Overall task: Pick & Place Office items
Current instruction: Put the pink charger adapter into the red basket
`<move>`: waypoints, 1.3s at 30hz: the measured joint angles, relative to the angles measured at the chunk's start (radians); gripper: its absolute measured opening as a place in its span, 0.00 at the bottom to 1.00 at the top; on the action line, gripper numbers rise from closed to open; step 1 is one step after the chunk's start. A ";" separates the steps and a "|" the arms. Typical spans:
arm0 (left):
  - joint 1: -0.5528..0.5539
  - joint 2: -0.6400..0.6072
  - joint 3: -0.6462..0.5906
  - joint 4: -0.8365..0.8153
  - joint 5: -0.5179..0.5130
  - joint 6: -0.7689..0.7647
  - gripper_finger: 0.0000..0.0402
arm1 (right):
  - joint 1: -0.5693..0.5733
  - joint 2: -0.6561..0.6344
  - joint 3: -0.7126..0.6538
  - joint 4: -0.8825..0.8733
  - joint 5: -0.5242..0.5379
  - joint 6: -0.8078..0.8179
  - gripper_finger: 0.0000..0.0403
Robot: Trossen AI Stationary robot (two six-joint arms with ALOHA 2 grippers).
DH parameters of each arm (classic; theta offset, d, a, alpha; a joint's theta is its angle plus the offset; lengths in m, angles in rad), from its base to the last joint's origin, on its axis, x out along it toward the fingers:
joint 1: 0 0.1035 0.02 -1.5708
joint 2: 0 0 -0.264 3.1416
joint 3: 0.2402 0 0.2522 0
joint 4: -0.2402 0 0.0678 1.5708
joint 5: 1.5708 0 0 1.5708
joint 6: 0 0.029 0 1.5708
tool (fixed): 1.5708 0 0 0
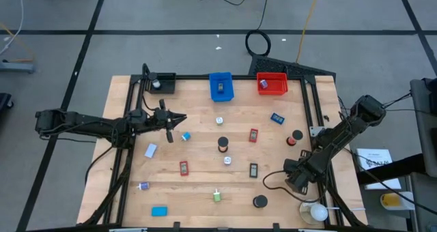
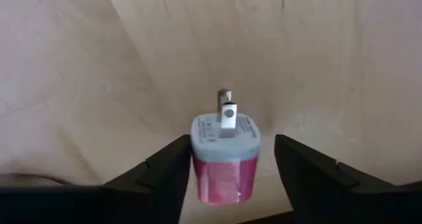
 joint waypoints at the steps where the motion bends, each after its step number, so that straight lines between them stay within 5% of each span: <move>1: 0.000 0.000 0.000 0.000 0.000 0.000 0.12 | 0.000 0.000 0.000 -0.001 0.000 0.000 0.48; 8: 0.000 0.000 0.000 0.000 0.000 0.000 0.12 | 0.000 -0.003 0.001 -0.002 0.000 -0.003 0.32; 21: 0.001 0.000 0.000 0.000 0.000 0.000 0.12 | -0.167 -0.086 0.187 -0.077 0.201 -0.107 0.33; 32: 0.000 0.000 0.000 0.000 0.000 0.000 0.12 | -0.818 -0.085 0.388 -0.209 0.428 -0.514 0.33; 36: 0.000 0.000 0.000 0.000 0.000 0.000 0.12 | -1.146 -0.072 0.396 -0.067 0.468 -0.708 0.33; 39: 0.000 0.000 0.000 0.000 0.000 0.000 0.12 | -1.345 -0.018 0.396 0.080 0.399 -0.835 0.33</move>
